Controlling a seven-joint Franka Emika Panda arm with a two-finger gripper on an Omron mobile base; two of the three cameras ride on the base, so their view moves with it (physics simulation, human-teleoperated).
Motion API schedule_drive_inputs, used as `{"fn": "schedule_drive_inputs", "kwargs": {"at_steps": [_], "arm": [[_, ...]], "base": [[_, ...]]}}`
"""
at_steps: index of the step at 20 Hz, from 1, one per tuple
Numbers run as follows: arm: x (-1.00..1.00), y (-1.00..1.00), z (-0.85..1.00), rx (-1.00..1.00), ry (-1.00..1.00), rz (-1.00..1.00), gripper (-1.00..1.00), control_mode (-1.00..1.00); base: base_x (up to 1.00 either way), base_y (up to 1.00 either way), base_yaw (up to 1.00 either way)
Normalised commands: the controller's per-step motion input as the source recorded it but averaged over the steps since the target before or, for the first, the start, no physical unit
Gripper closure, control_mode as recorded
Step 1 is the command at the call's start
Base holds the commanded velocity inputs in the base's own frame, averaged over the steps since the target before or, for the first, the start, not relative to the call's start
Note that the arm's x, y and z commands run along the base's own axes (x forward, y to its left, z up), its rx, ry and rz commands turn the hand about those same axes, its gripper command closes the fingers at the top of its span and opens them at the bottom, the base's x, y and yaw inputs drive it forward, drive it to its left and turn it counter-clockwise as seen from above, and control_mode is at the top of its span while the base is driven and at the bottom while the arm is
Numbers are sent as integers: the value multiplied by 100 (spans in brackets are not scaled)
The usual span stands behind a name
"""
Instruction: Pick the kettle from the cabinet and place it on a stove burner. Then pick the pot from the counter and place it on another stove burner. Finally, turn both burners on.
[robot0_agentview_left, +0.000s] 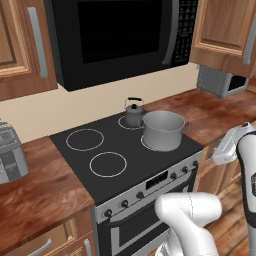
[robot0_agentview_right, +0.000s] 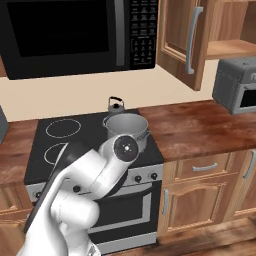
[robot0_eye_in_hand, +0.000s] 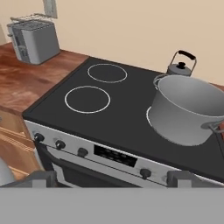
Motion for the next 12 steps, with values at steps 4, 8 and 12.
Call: {"fn": "schedule_drive_inputs", "kwargs": {"at_steps": [4,8,12], "arm": [[17,-16,0,3,0,0,-100,-100],[11,-10,0,2,0,0,-100,-100],[6,-13,-6,3,0,1,-100,-100]], "base": [[0,0,0],[0,0,0],[0,0,0]]}}
